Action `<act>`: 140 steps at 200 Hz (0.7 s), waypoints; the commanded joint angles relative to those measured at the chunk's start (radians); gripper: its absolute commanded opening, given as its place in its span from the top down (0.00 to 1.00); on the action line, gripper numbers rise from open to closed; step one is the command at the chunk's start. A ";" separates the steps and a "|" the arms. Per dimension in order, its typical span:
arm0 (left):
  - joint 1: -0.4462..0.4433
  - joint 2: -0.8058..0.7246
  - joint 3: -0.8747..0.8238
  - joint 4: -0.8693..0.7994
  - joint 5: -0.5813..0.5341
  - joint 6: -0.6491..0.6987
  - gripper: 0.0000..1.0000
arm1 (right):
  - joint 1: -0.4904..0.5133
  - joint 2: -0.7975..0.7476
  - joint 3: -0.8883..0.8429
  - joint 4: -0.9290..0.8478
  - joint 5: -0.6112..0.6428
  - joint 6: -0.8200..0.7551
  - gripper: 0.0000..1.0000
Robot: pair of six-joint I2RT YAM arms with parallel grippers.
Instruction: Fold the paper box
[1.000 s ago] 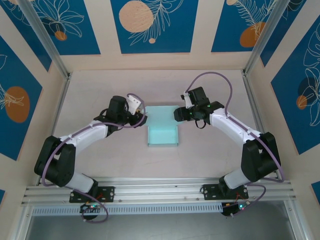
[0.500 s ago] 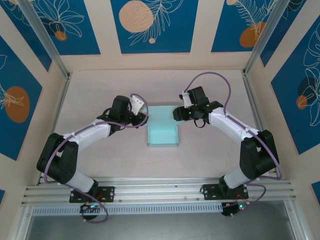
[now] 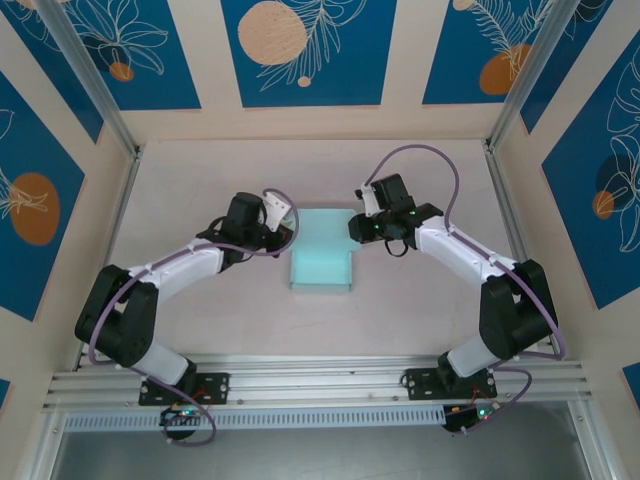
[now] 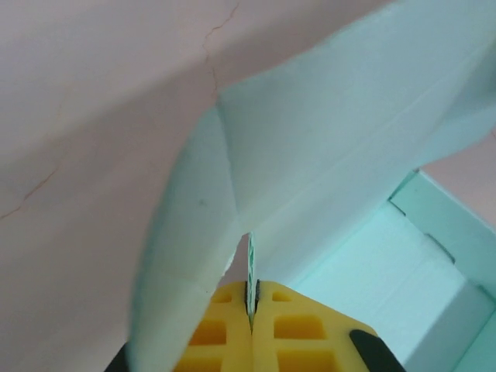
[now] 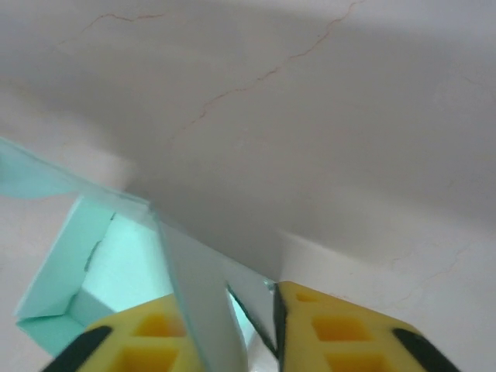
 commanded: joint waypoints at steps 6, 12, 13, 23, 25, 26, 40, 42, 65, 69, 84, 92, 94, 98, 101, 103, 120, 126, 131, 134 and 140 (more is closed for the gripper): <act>-0.029 0.004 0.023 0.047 -0.070 -0.078 1.00 | 0.047 0.009 -0.008 0.035 0.053 0.027 0.83; -0.034 0.006 0.023 0.060 -0.082 -0.093 1.00 | 0.055 0.010 -0.007 0.039 0.067 0.032 0.84; -0.035 0.006 0.023 0.062 -0.084 -0.095 1.00 | 0.056 0.010 -0.007 0.039 0.070 0.033 0.85; -0.045 0.008 0.021 0.082 -0.106 -0.112 1.00 | 0.076 0.008 -0.004 0.051 0.098 0.039 0.87; -0.047 0.008 0.020 0.085 -0.110 -0.115 1.00 | 0.078 0.008 -0.004 0.053 0.104 0.038 0.87; -0.047 0.008 0.020 0.087 -0.113 -0.117 1.00 | 0.080 0.007 -0.004 0.055 0.108 0.039 0.87; -0.062 0.009 0.021 0.108 -0.147 -0.130 1.00 | 0.102 0.006 0.002 0.068 0.157 0.045 0.90; -0.065 0.010 0.021 0.111 -0.152 -0.133 1.00 | 0.104 0.006 0.004 0.071 0.163 0.045 0.90; -0.074 0.017 0.027 0.159 -0.195 -0.169 1.00 | 0.117 0.013 0.029 0.104 0.214 0.045 0.92; -0.074 0.020 0.030 0.166 -0.201 -0.175 1.00 | 0.117 0.015 0.035 0.111 0.220 0.043 0.92; -0.075 0.033 0.040 0.193 -0.218 -0.201 1.00 | 0.117 0.027 0.053 0.148 0.240 0.036 0.93; -0.074 0.040 0.041 0.212 -0.225 -0.219 1.00 | 0.117 0.037 0.064 0.170 0.252 0.033 0.93; -0.075 0.044 0.041 0.217 -0.228 -0.224 1.00 | 0.117 0.040 0.067 0.176 0.254 0.033 0.93; -0.074 0.048 0.041 0.229 -0.233 -0.233 1.00 | 0.117 0.046 0.072 0.186 0.258 0.030 0.93; -0.075 0.052 0.041 0.238 -0.235 -0.239 1.00 | 0.117 0.052 0.075 0.196 0.261 0.028 0.93; -0.074 0.054 0.041 0.243 -0.239 -0.244 1.00 | 0.117 0.055 0.077 0.203 0.262 0.027 0.93; -0.074 0.080 0.038 0.297 -0.269 -0.277 1.00 | 0.117 0.089 0.098 0.258 0.267 0.013 0.93; -0.075 0.092 0.038 0.317 -0.277 -0.284 1.00 | 0.118 0.102 0.107 0.274 0.268 0.005 0.93; -0.075 0.103 0.041 0.328 -0.285 -0.290 1.00 | 0.117 0.116 0.116 0.290 0.273 -0.001 0.93; -0.075 0.110 0.044 0.334 -0.290 -0.292 1.00 | 0.117 0.122 0.120 0.295 0.275 -0.002 0.93; -0.075 0.123 0.053 0.346 -0.296 -0.294 1.00 | 0.116 0.137 0.130 0.307 0.278 -0.005 0.93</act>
